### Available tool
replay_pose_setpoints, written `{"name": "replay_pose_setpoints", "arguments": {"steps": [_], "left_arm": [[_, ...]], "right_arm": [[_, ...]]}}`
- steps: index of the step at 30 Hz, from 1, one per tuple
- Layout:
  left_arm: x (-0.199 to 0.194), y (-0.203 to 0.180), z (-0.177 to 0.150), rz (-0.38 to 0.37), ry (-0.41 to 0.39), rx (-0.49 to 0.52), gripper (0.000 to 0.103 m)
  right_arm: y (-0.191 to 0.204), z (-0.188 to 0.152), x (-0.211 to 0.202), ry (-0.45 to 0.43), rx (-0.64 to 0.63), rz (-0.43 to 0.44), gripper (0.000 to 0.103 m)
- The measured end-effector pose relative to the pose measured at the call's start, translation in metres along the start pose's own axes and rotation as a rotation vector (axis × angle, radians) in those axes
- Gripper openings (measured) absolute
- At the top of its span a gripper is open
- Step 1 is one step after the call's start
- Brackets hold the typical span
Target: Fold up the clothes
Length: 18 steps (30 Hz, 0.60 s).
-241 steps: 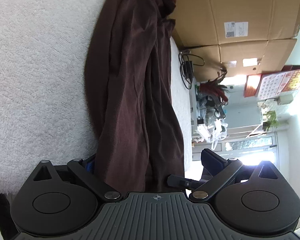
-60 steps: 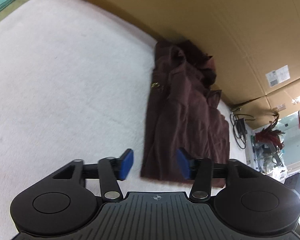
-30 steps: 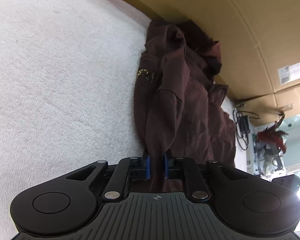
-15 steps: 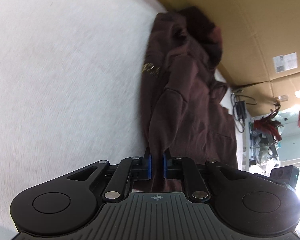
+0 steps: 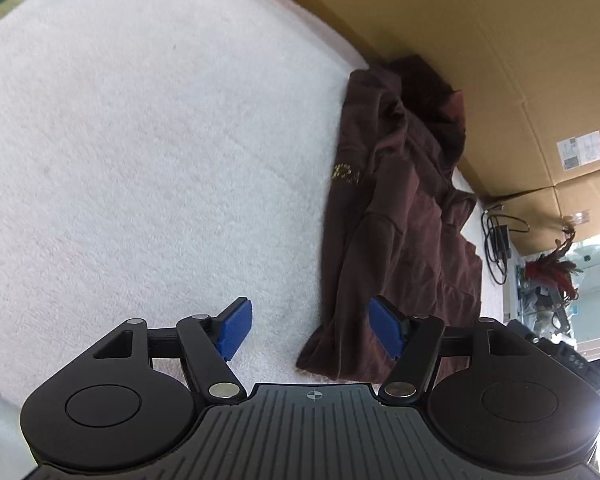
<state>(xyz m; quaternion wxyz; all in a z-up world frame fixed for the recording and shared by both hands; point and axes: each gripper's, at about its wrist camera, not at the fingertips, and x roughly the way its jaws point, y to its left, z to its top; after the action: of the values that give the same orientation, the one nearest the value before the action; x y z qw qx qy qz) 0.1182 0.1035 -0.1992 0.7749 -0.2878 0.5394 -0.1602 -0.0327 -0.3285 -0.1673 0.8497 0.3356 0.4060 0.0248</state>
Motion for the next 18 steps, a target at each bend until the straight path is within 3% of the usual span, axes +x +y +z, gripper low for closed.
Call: {"name": "replay_pose_setpoints", "arguments": {"steps": [3,8,11,14,18], "left_arm": [[0.001,-0.002,0.004,-0.014,-0.008,-0.005,0.088],[-0.002,0.006,0.000,-0.024,-0.027,-0.046,0.088],[-0.005,0.016,-0.006,-0.027,-0.036,-0.085,0.089],[-0.004,0.021,-0.008,-0.039,-0.039,-0.111,0.090],[-0.002,0.023,-0.009,-0.045,-0.035,-0.113,0.091]], "right_arm": [[0.035,0.003,0.011,0.023,-0.104,0.088,0.047],[0.111,-0.027,0.062,0.162,-0.406,0.197,0.046],[0.144,-0.051,0.083,0.248,-0.535,0.252,0.035],[0.163,-0.071,0.095,0.337,-0.611,0.281,0.023],[0.171,-0.089,0.108,0.404,-0.666,0.242,0.021]]}}
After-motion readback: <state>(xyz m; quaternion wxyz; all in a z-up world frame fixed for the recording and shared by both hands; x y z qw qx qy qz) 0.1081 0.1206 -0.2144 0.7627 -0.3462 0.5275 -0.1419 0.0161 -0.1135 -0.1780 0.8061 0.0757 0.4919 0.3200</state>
